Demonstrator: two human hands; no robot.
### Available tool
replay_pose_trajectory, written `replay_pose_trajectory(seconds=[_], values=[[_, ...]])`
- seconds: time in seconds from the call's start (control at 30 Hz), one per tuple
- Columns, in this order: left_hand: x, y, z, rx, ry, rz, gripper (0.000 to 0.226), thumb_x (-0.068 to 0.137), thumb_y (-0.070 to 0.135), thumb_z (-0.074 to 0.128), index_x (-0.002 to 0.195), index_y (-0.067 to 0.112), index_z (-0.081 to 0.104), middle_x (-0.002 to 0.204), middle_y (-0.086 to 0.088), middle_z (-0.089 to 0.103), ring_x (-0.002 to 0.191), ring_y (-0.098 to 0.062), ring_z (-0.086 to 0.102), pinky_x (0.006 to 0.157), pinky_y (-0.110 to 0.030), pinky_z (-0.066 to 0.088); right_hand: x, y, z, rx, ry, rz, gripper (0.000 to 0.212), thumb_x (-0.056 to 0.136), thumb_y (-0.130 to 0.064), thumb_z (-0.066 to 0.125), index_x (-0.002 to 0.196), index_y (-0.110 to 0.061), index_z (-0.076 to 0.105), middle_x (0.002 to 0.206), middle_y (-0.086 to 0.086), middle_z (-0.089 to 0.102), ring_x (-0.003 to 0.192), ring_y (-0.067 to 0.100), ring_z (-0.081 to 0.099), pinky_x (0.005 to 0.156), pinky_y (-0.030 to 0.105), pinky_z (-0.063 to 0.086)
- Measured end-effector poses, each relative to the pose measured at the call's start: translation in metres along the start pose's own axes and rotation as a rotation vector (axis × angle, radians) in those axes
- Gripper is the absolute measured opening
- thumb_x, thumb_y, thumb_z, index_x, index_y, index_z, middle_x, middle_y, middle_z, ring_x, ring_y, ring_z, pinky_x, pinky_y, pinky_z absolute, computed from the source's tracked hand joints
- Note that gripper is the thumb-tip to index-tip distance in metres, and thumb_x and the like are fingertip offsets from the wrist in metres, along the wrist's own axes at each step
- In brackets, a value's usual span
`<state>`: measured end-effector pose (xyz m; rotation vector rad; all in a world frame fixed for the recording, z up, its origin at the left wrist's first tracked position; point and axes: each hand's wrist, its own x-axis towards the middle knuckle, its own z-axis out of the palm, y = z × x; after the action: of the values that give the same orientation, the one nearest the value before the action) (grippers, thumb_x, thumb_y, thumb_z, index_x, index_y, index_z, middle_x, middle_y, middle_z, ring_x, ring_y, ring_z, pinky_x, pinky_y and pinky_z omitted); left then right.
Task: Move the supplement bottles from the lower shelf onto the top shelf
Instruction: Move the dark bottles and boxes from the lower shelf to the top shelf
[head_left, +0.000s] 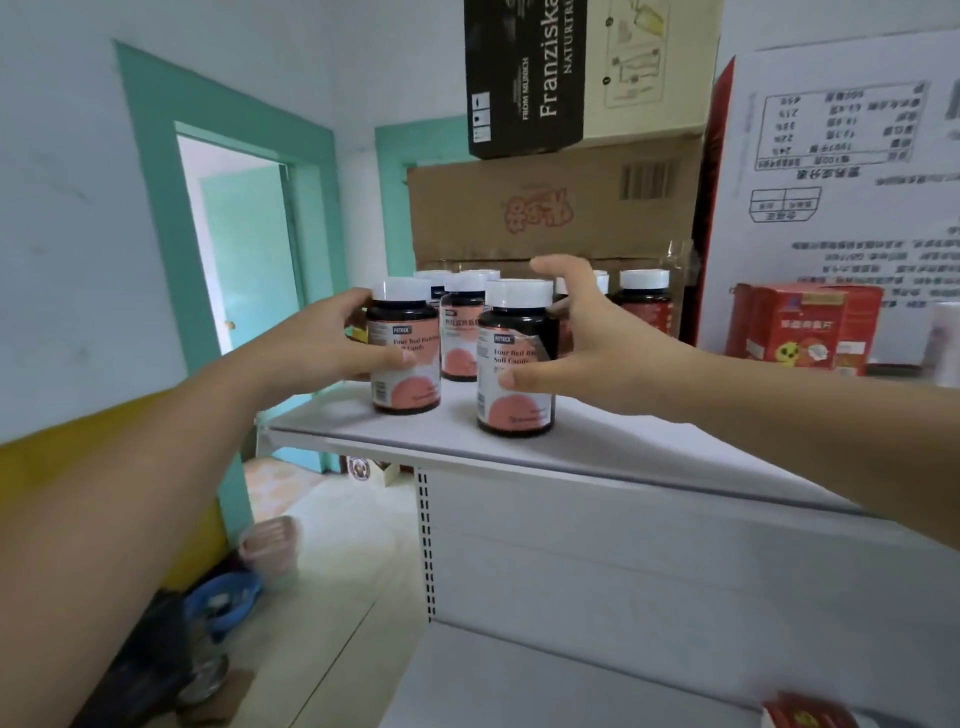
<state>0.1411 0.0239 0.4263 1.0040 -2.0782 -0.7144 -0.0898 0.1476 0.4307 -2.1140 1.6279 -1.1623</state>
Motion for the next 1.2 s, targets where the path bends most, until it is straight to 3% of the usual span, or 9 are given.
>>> replay_pose_trajectory(seconds=[0.13,0.27,0.37,0.43,0.63,0.8,0.97,1.1,1.2], values=[[0.028,-0.009,-0.002,0.051,0.024,-0.093,0.061,0.077,0.021,0.081,0.130,0.020,0.051,0.118,0.004,0.062,0.101,-0.018,0.066,0.079,-0.037,0.060,0.030,0.009,0.012,-0.109,0.003,-0.134,0.078,0.074,-0.033,0.079,0.134,-0.035,0.030,0.104,-0.003,0.060,0.092,0.015,0.064,0.083,0.030,0.056],[0.049,-0.017,-0.005,0.024,0.019,-0.140,0.051,0.077,0.016,0.080,0.122,0.019,0.056,0.112,0.004,0.066,0.099,-0.019,0.067,0.082,-0.040,0.060,0.052,0.019,0.019,-0.197,0.014,-0.154,0.083,0.070,-0.038,0.079,0.136,-0.041,0.028,0.118,-0.002,0.040,0.101,0.009,0.052,0.075,0.008,0.044],[0.060,-0.023,-0.003,-0.017,0.053,-0.150,0.037,0.078,0.013,0.079,0.109,0.022,0.060,0.103,0.005,0.068,0.095,-0.017,0.068,0.085,-0.042,0.058,0.061,0.025,0.027,-0.222,0.049,-0.181,0.088,0.071,-0.038,0.079,0.141,-0.038,0.025,0.118,-0.004,0.034,0.095,0.001,0.049,0.074,0.002,0.039],[0.066,-0.028,0.000,-0.034,0.086,-0.158,0.028,0.078,0.014,0.080,0.098,0.023,0.063,0.098,0.004,0.070,0.092,-0.017,0.068,0.086,-0.041,0.058,0.067,0.028,0.032,-0.229,0.068,-0.200,0.091,0.072,-0.040,0.078,0.144,-0.036,0.023,0.118,-0.006,0.033,0.088,-0.002,0.047,0.074,0.002,0.036],[0.072,-0.035,0.010,0.048,0.109,-0.153,0.027,0.072,0.017,0.084,0.084,0.027,0.062,0.090,0.008,0.069,0.083,-0.012,0.066,0.087,-0.032,0.055,0.076,0.032,0.043,-0.211,0.119,-0.213,0.089,0.075,-0.036,0.078,0.145,-0.036,0.022,0.125,-0.004,0.037,0.095,0.008,0.047,0.085,0.012,0.035],[0.074,-0.040,0.011,0.062,0.103,-0.162,0.044,0.070,0.024,0.085,0.109,0.018,0.065,0.097,0.007,0.070,0.092,-0.016,0.068,0.086,-0.038,0.057,0.080,0.034,0.049,-0.199,0.139,-0.205,0.093,0.077,-0.035,0.077,0.148,-0.037,0.018,0.124,-0.002,0.034,0.107,0.010,0.044,0.092,0.012,0.030],[0.073,-0.041,0.016,0.075,0.098,-0.122,0.036,0.077,0.029,0.079,0.107,0.022,0.062,0.098,0.007,0.069,0.089,-0.012,0.066,0.078,-0.034,0.055,0.079,0.035,0.051,-0.195,0.138,-0.197,0.095,0.079,-0.034,0.076,0.149,-0.037,0.013,0.131,0.000,0.035,0.113,0.012,0.046,0.098,0.018,0.034],[0.071,-0.036,0.021,0.250,0.071,-0.086,0.035,0.085,0.038,0.070,0.114,0.024,0.060,0.101,0.008,0.064,0.090,-0.012,0.059,0.076,-0.026,0.041,0.074,0.033,0.049,-0.204,0.115,-0.166,0.102,0.078,-0.036,0.075,0.151,-0.030,0.005,0.142,-0.001,0.032,0.125,0.012,0.041,0.104,0.020,0.032],[0.063,-0.031,0.014,0.448,-0.079,-0.140,0.047,0.088,0.056,0.057,0.123,0.024,0.057,0.118,0.002,0.065,0.099,-0.016,0.058,0.084,-0.027,0.042,0.063,0.030,0.042,-0.228,0.057,-0.099,0.102,0.076,-0.044,0.075,0.151,-0.026,0.008,0.145,-0.001,0.034,0.126,0.011,0.042,0.108,0.028,0.037]])
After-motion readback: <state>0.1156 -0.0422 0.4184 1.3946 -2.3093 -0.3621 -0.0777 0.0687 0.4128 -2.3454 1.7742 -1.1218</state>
